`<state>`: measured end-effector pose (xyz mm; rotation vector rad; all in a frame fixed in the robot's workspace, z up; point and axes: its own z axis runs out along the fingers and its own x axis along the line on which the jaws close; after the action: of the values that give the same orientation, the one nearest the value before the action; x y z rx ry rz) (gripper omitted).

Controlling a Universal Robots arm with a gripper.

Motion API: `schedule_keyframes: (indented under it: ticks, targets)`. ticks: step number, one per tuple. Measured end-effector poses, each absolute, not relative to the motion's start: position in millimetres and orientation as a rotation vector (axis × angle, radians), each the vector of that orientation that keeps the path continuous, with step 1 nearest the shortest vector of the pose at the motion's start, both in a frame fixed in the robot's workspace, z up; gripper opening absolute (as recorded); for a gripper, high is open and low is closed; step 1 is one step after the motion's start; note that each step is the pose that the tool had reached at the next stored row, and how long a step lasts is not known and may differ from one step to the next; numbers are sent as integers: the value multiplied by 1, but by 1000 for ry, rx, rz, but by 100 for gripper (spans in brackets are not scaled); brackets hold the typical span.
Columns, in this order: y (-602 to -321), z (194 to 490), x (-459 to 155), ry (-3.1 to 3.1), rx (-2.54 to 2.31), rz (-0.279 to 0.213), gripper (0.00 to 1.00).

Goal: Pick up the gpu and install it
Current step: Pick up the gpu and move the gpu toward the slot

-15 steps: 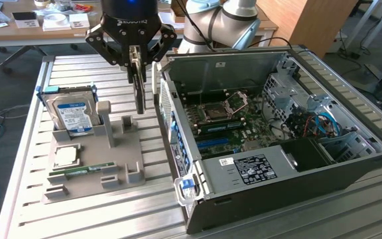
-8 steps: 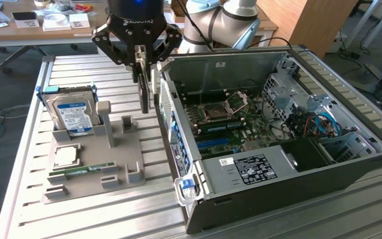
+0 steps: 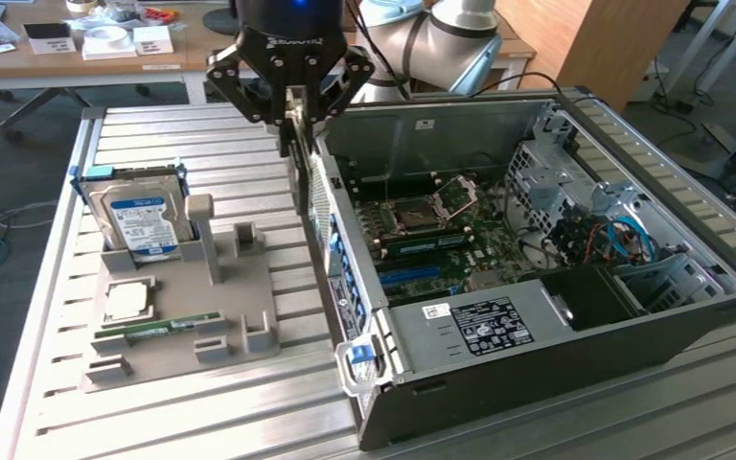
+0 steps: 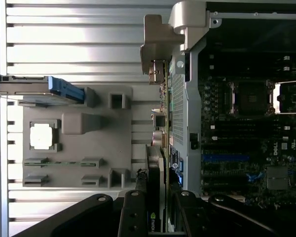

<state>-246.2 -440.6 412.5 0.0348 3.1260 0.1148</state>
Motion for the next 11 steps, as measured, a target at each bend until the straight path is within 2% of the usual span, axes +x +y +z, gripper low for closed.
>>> schedule_keyframes:
  ticks: [11]
  targets:
    - [-441, 413, -222, 3126, 34, 117, 27]
